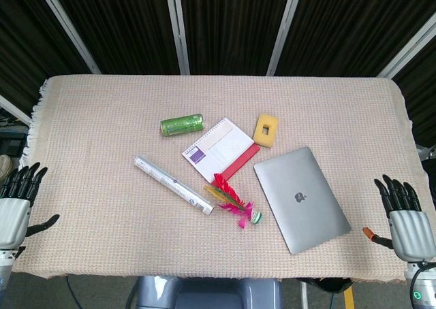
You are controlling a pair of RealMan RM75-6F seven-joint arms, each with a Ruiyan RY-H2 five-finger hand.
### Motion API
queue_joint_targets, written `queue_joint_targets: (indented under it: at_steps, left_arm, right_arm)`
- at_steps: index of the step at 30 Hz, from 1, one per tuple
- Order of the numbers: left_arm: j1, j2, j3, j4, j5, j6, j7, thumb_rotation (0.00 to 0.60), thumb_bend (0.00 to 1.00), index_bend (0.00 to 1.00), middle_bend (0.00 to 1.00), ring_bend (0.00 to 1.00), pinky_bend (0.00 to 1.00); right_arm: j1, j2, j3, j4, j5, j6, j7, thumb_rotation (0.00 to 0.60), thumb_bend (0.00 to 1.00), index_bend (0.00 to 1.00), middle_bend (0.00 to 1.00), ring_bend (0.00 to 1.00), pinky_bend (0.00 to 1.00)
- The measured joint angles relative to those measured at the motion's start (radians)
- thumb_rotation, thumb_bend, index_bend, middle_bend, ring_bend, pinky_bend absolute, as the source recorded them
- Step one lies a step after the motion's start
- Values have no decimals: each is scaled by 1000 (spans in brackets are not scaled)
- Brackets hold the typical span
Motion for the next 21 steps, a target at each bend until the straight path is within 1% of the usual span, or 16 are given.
queue_joint_targets:
  at_steps: [11,13,16,21]
  left_arm:
    - [-5,-2,-2,-4,-8,-11,10,600,31,0,0,0,0]
    - [-5,1,-2,-7,-7,-12,4,600,31,0,0,0,0]
    - [-7,8,-6,-14,-8,-12,-15,600,30,0,0,0,0]
    - [-20,11,-5,-11,-14,-46,-29,600,31,0,0,0,0]
  right_arm:
    - [3,-5,4,2,6,-6,8,600,3,1,0,0,0]
    - [1,-15,4,-4,5,-2,7,600,4,28,0,0,0]
    - [0,-37,-4,-12,-13,4,7,600,22,117,0,0,0]
    - [0,-57,-40,-49,-88,7,-5,600,94,220,0,0,0]
